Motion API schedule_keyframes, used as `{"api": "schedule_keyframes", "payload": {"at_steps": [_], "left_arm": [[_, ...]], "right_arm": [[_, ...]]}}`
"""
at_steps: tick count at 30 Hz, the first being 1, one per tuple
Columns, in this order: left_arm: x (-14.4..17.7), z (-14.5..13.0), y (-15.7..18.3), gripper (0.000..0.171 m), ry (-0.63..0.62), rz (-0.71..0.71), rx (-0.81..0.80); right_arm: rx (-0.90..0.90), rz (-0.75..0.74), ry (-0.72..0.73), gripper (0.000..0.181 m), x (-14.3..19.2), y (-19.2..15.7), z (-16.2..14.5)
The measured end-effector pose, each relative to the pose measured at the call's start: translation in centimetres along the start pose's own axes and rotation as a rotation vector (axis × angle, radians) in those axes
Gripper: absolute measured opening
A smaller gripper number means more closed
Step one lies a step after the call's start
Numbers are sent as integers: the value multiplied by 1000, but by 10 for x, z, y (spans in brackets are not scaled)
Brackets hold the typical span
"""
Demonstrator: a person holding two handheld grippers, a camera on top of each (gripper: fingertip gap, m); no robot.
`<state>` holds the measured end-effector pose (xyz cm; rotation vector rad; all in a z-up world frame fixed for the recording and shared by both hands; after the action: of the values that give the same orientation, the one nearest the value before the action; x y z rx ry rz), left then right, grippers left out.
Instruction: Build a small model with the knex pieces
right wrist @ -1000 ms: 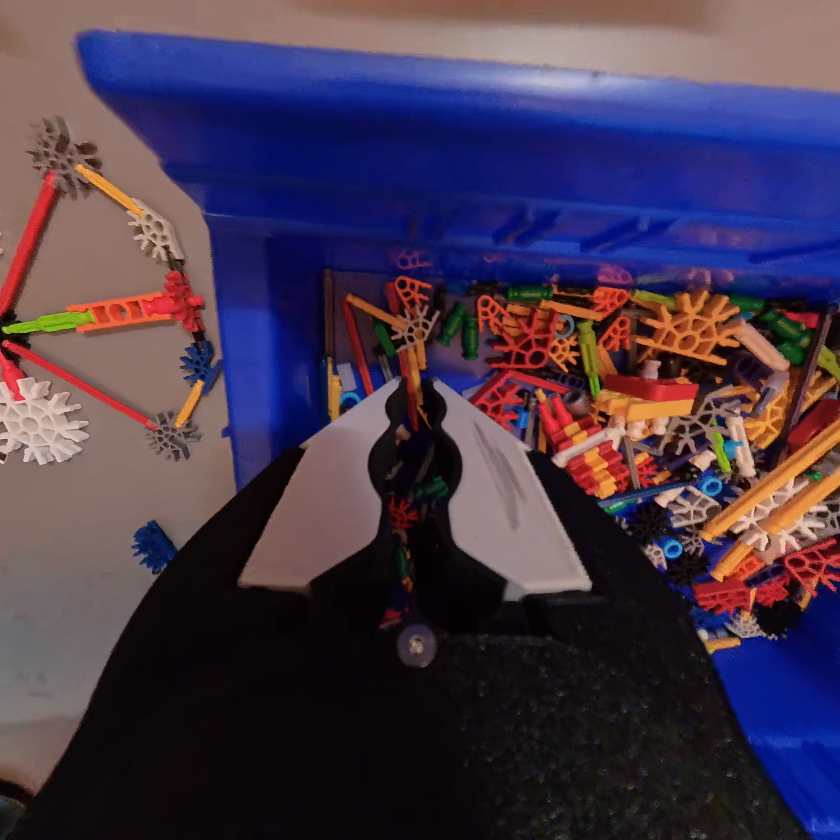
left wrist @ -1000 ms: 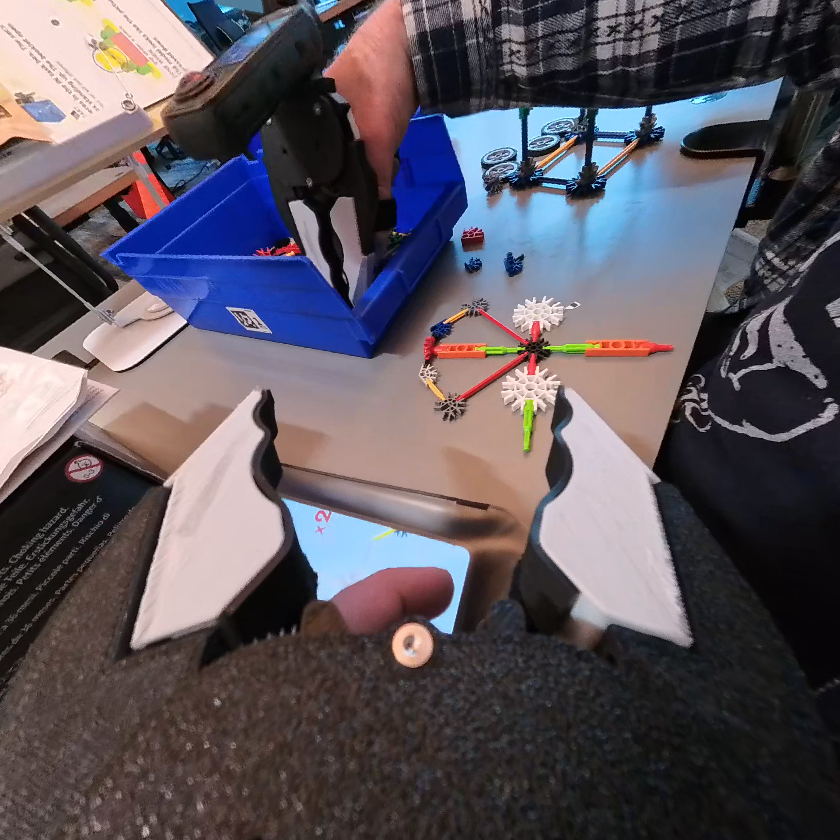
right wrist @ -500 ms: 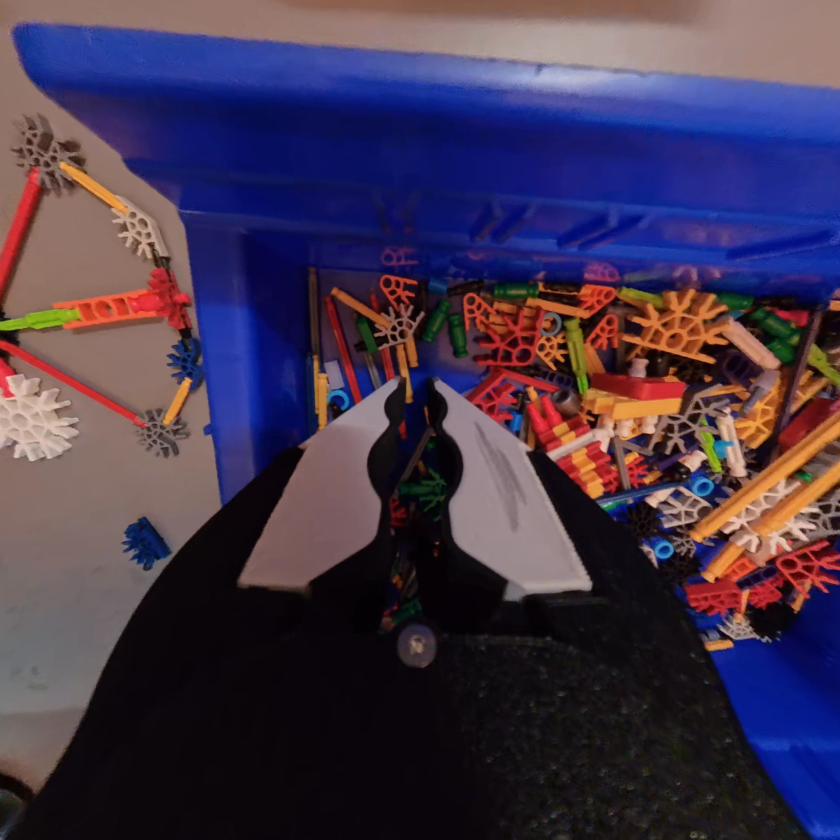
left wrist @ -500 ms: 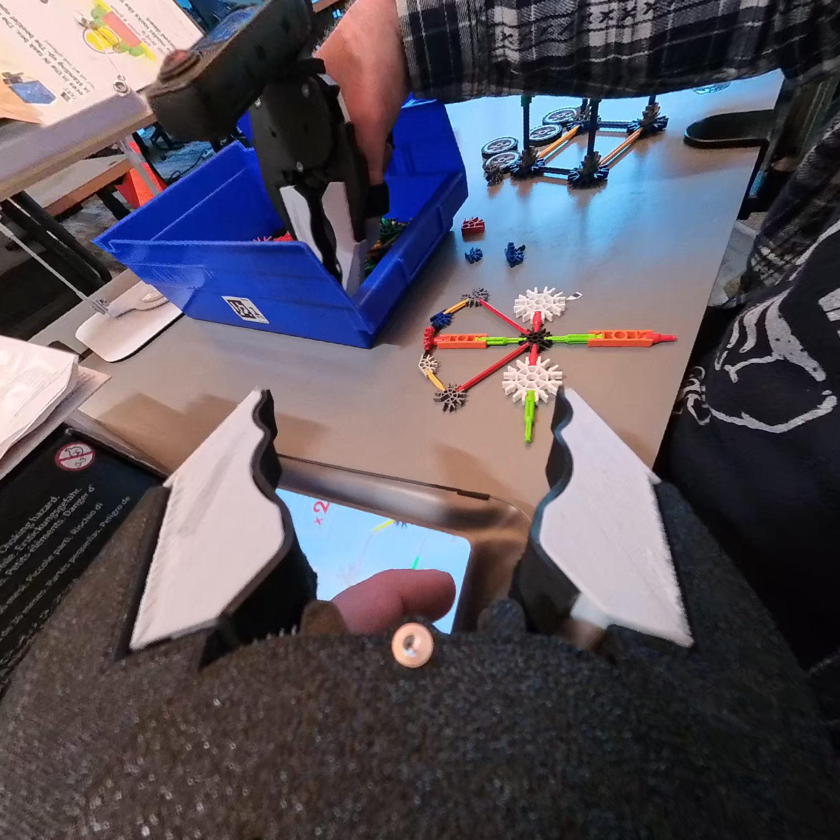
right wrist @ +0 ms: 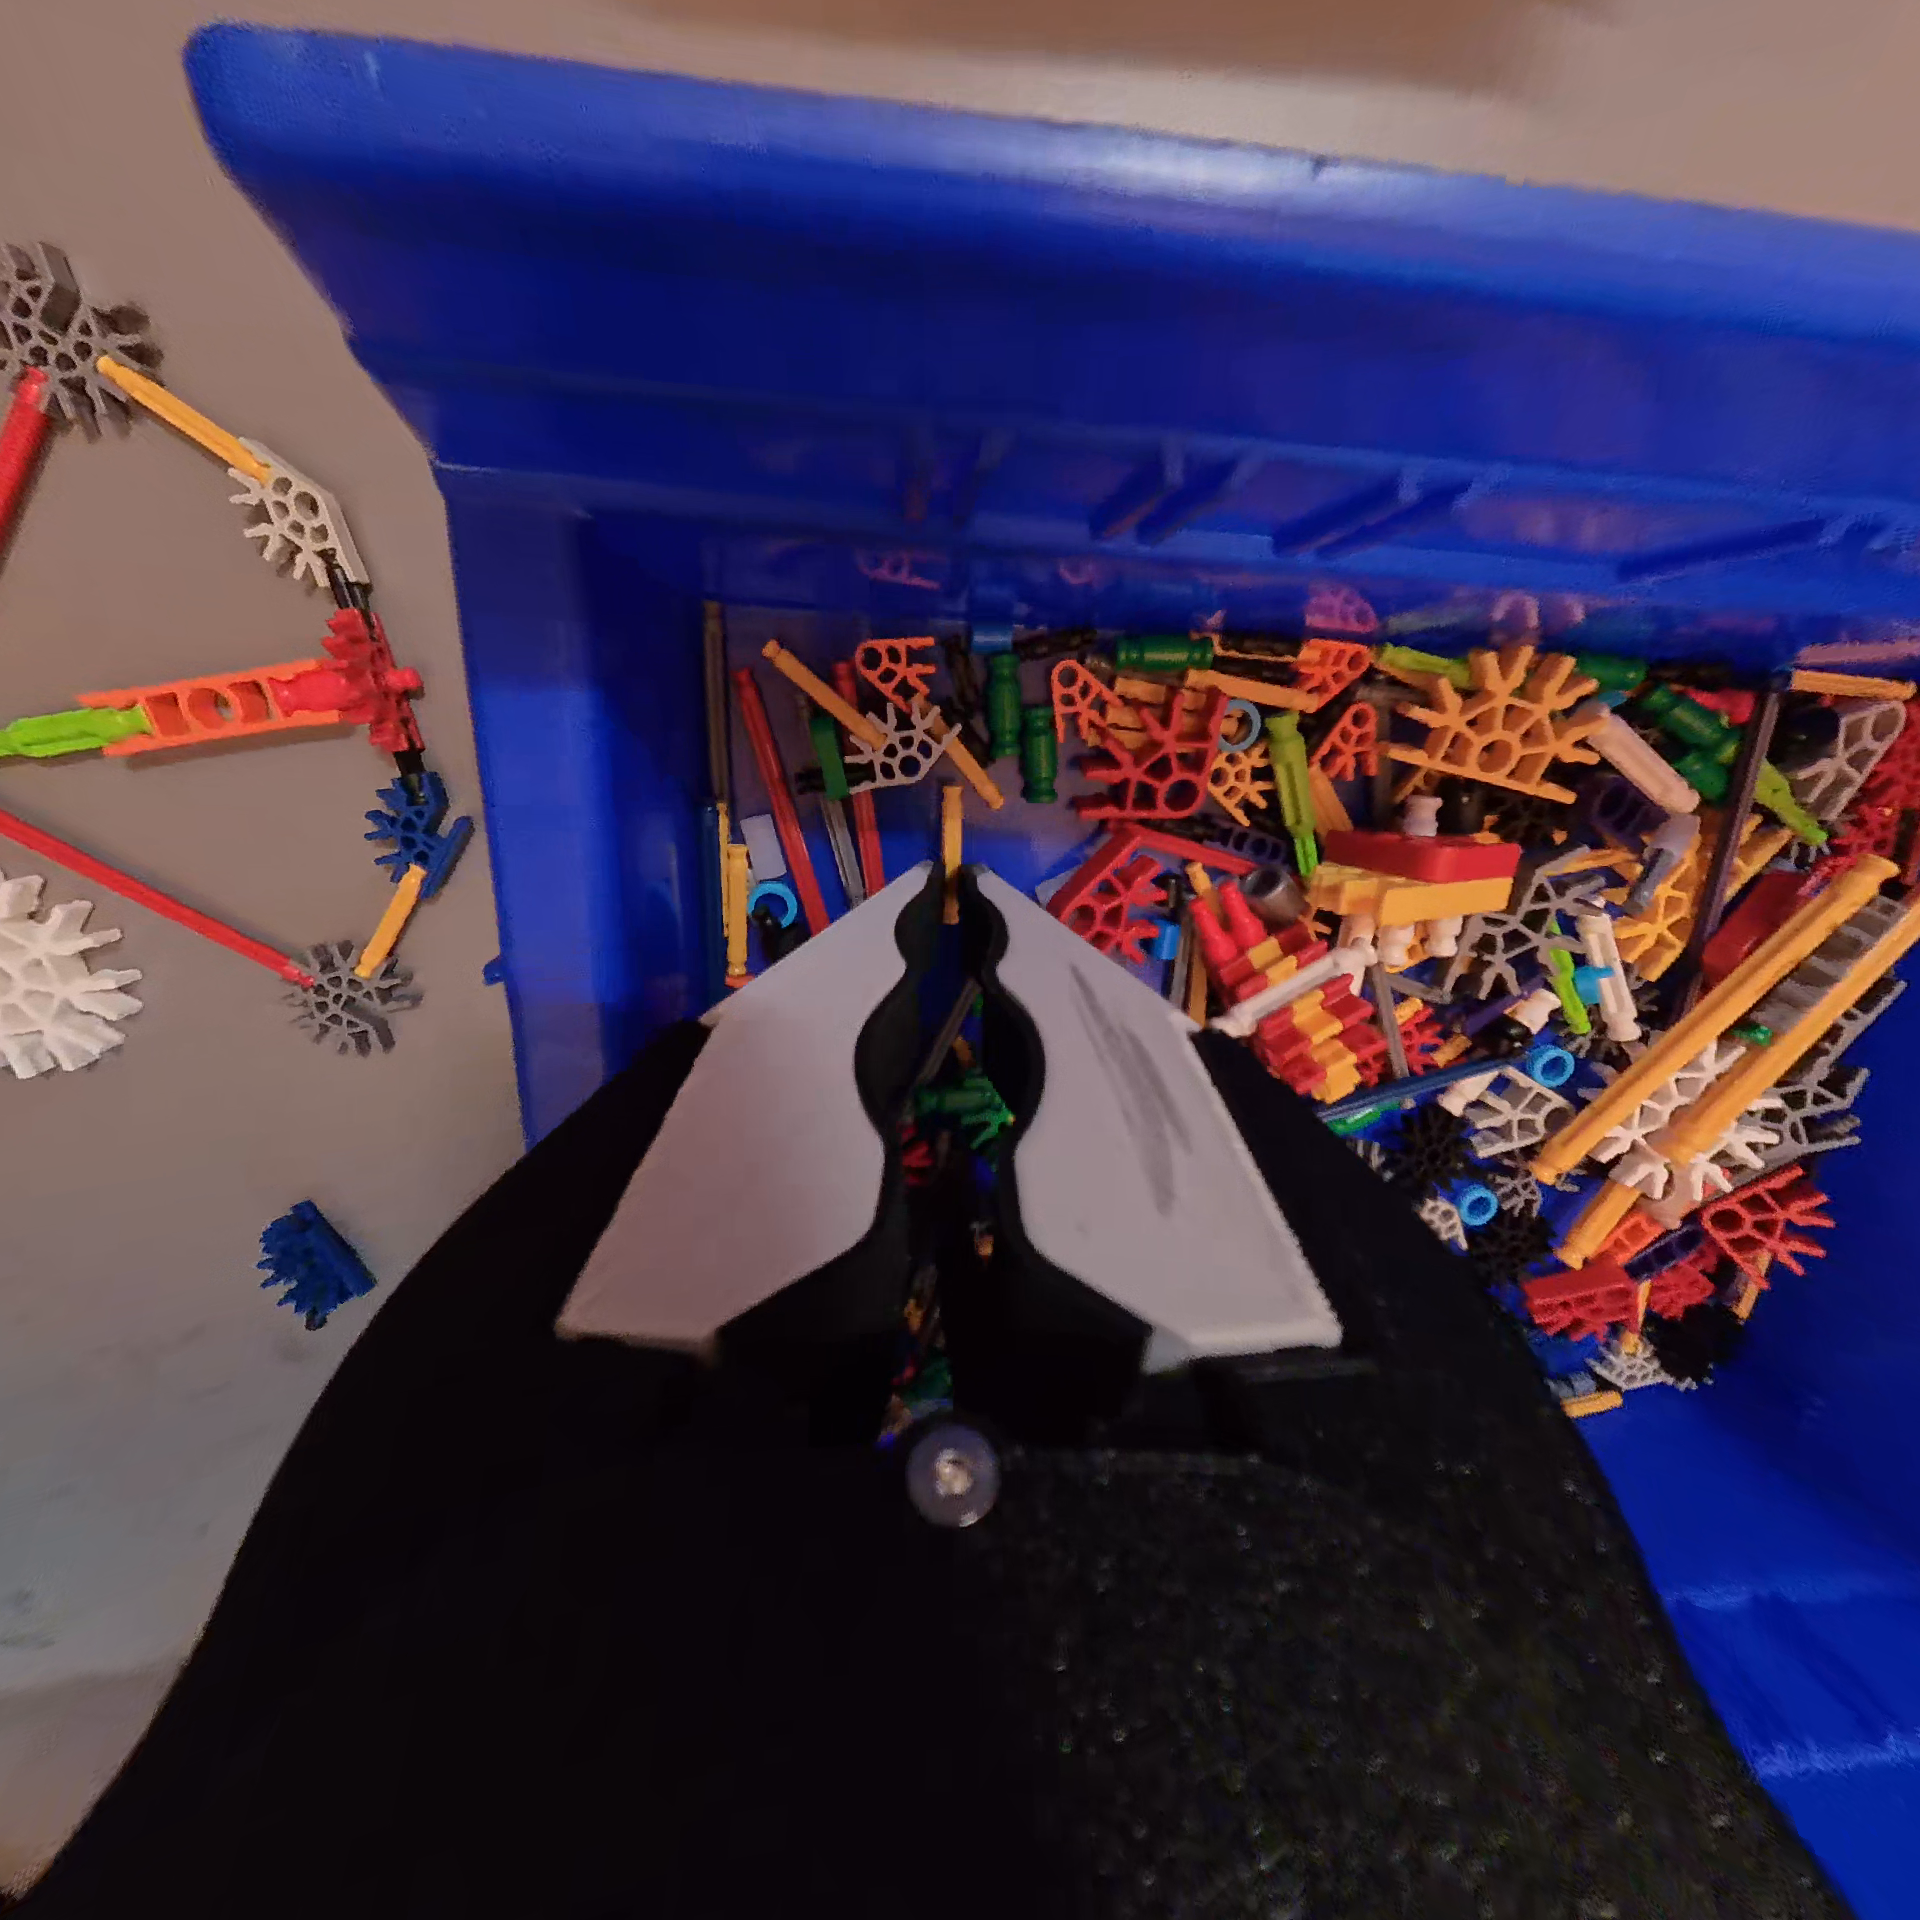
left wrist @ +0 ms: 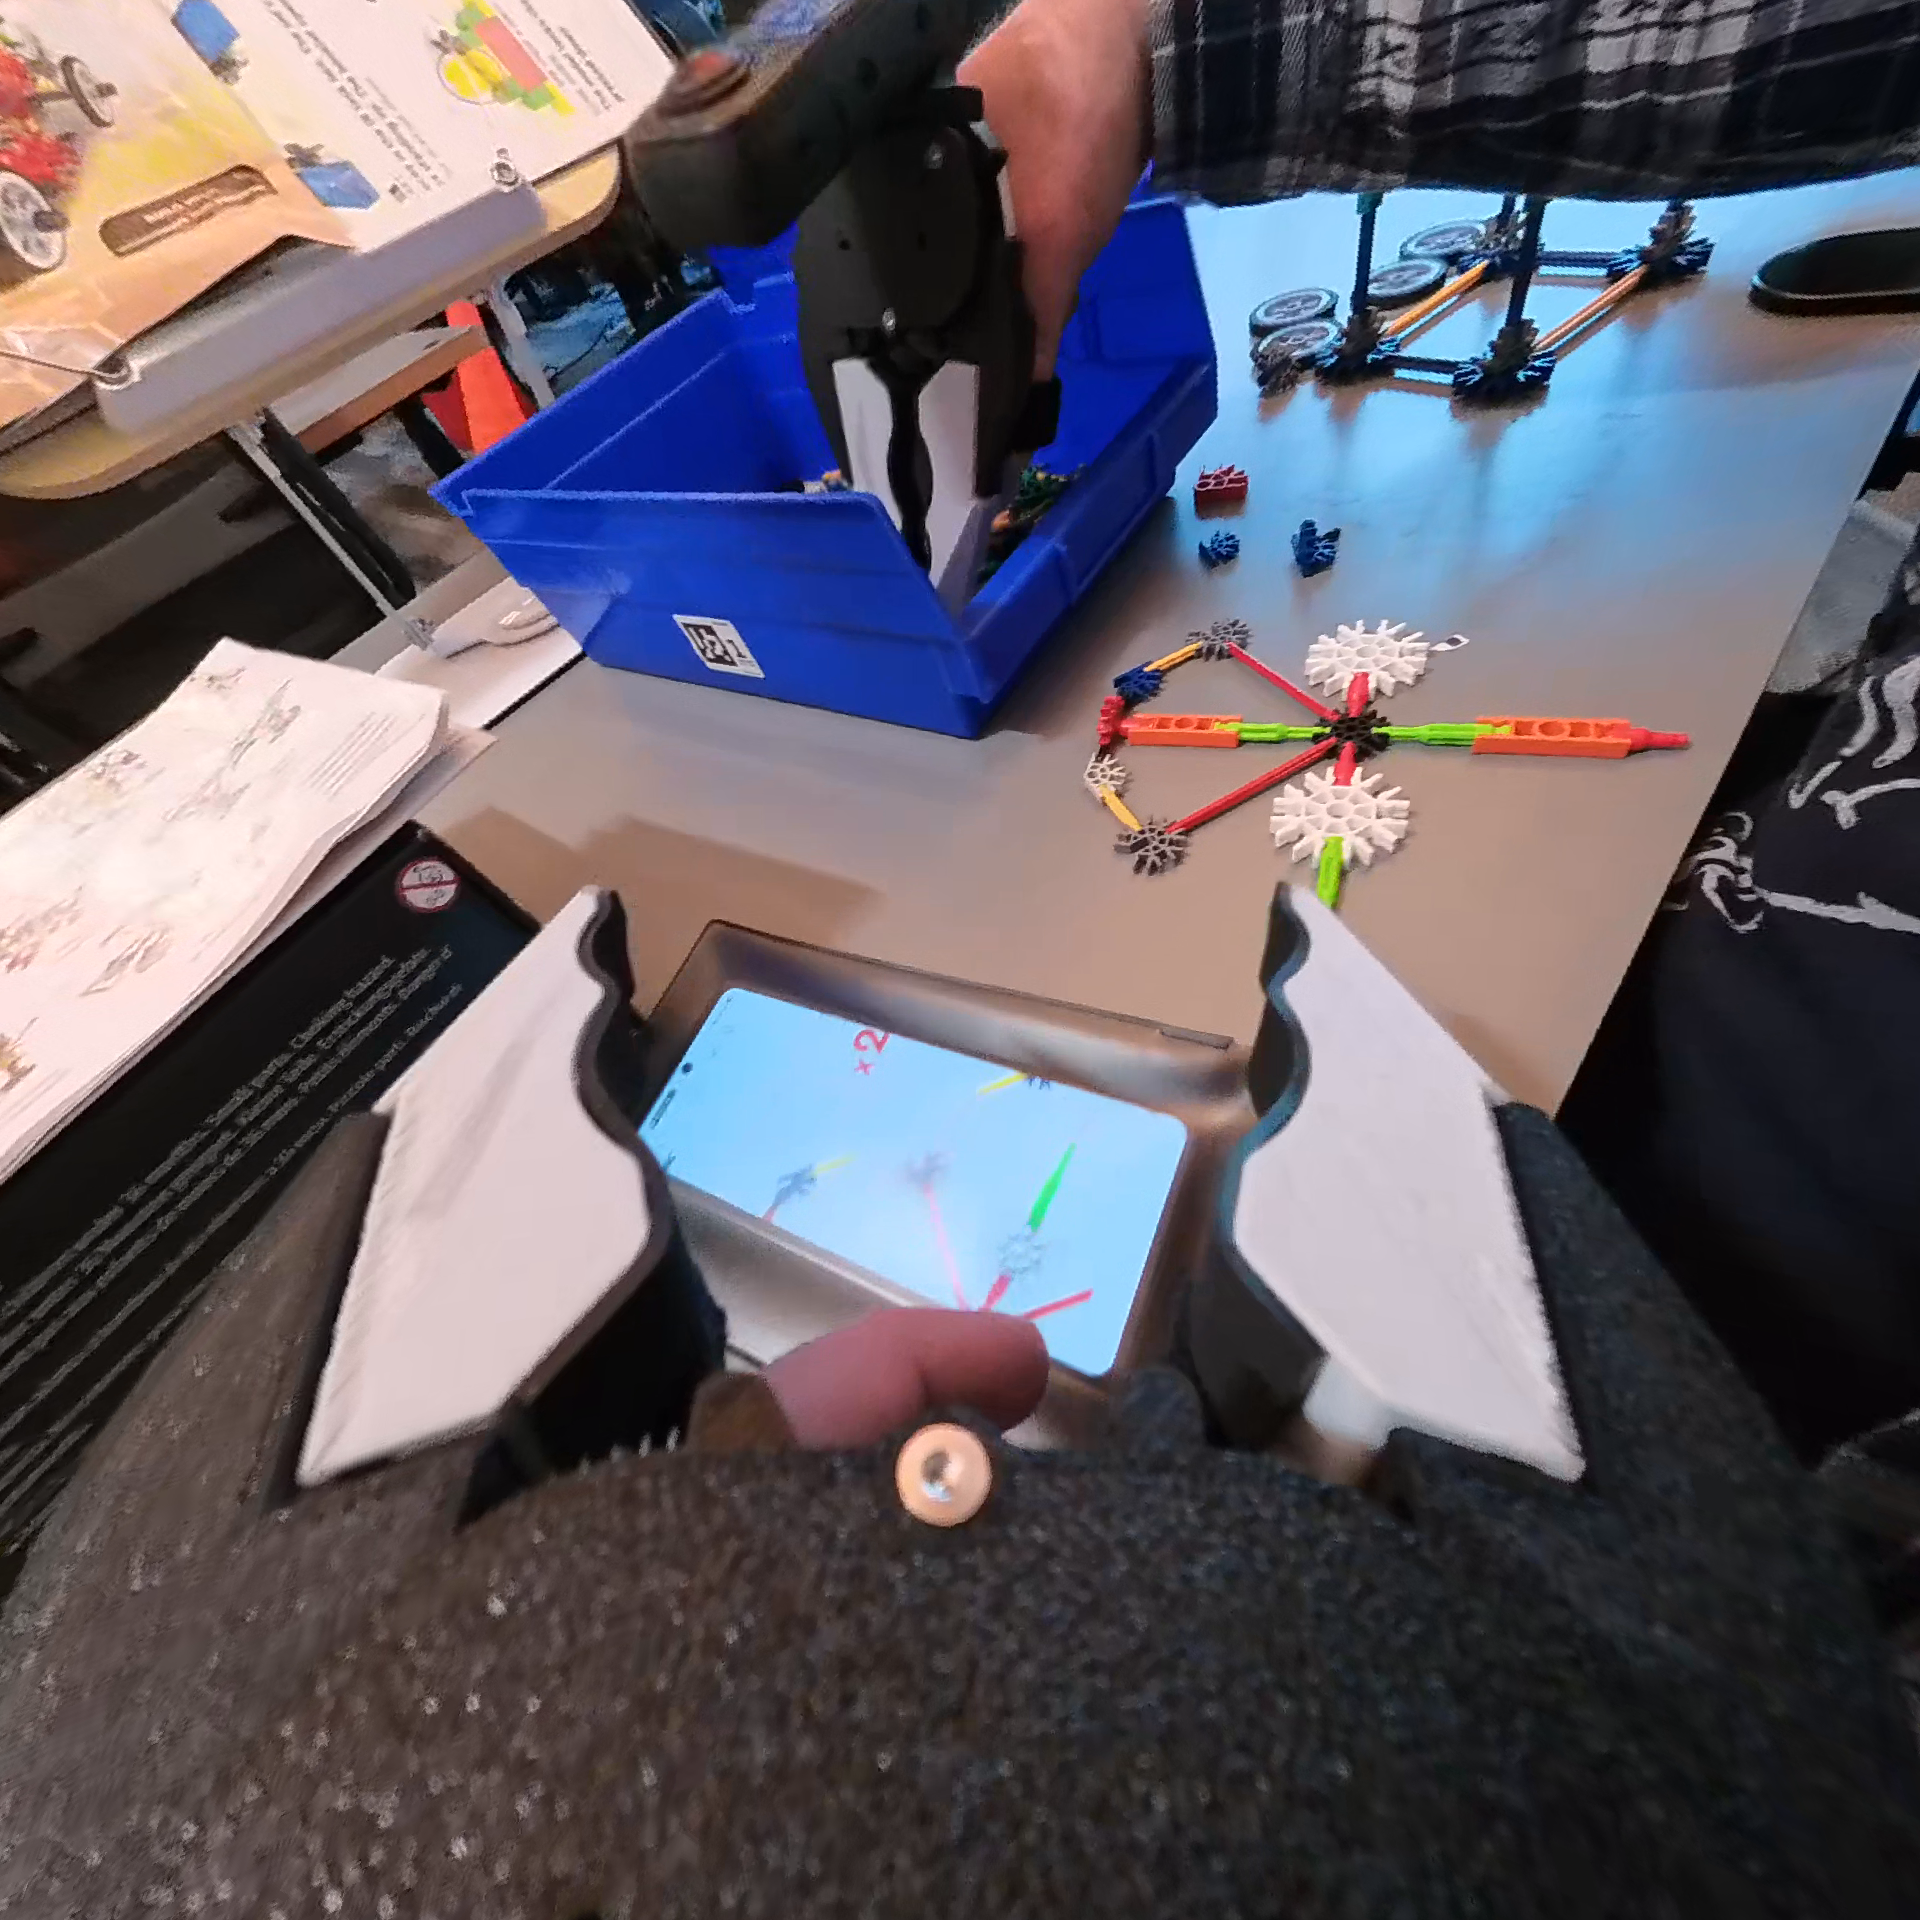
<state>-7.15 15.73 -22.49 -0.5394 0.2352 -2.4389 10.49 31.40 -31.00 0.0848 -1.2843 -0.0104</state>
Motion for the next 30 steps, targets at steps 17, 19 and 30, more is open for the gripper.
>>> {"api": "schedule_keyframes", "payload": {"at_steps": [17, 19, 30], "left_arm": [[-4, 29, 39, 105, 86, -127, -24], [-9, 41, 57, 100, 113, -185, -43], [-54, 80, 139, 93, 90, -385, 32]], "right_arm": [[-221, -225, 181, 1, 85, -11, 7], [-248, -231, 206, 1, 92, -24, 8], [-492, -150, 222, 2, 67, -112, -13]]}}
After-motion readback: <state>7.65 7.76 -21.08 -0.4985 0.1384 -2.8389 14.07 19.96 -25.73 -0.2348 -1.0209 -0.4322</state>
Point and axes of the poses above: each gripper's, where its closed fingertips meet, x back along the fingers, z out of its top, y = z × x across the jaws, the point moved 1 cm from there along x, back along the fingers, and after that the axes turned 2 degrees about z, right-handed, at the moved point
